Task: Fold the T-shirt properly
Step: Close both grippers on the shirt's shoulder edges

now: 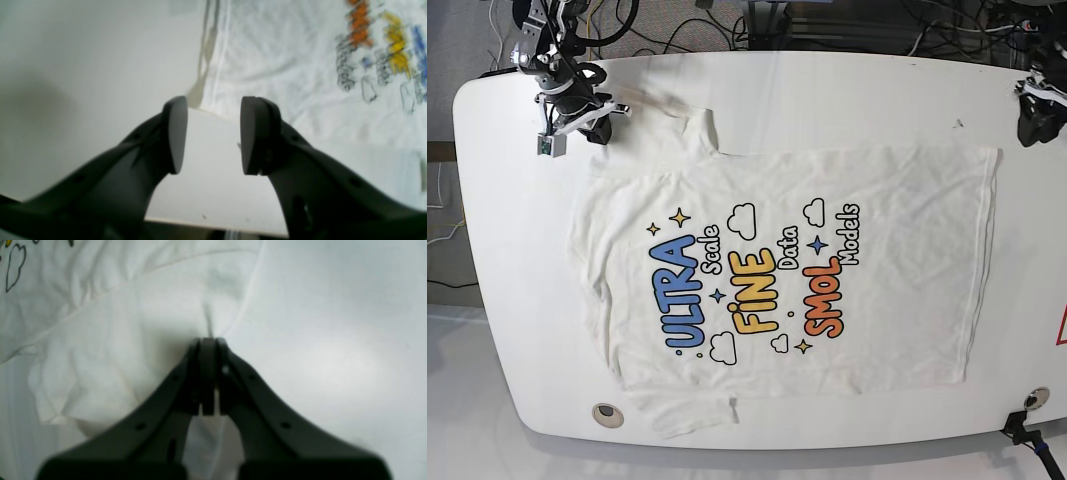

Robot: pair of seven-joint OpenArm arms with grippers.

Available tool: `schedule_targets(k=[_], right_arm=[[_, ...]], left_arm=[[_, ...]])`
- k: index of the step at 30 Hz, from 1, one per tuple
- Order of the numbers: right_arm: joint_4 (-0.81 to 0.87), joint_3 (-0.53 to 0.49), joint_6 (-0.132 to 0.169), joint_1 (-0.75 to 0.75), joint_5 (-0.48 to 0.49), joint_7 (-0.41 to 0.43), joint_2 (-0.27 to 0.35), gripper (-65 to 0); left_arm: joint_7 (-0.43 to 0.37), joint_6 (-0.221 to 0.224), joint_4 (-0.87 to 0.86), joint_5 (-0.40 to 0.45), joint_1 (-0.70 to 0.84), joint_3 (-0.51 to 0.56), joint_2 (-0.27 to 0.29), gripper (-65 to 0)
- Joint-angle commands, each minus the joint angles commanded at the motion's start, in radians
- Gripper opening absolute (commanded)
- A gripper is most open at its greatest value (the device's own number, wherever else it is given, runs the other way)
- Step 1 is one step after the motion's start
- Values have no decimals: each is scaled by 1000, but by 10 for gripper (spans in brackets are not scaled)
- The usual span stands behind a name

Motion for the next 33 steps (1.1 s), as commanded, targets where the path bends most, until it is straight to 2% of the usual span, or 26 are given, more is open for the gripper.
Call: schedule_targets(k=[2,3,7,10,17,32,33], right_arm=[[1,-2,2,4,1,-9,1,-650],[-5,-6,0,3,-10,-28,-3,-650],[-6,-8,0,2,-10,-31,-3,-650],[-5,-8,1,4,-9,-28,-2,-650],[-2,-4,2,5,-7,-22,-1,-650],[0,-6,1,8,-4,-25,-2,-650],[-5,-1,5,6,-6,-32,-5,-650]], left_arm=[[35,0,-37,-33,-21,-9,-4,-394],[-10,8,10,25,-23,19,2,-412],[72,4,-89,18,-121,39,0,-404],[99,4,-199,-5,-175,52,-2,-408],[90,0,-355,-7,-243,73,-2,-413],[90,-22,-440,-12,-298,145,2,-412],[102,-34,-437,6,-298,132,0,-402]])
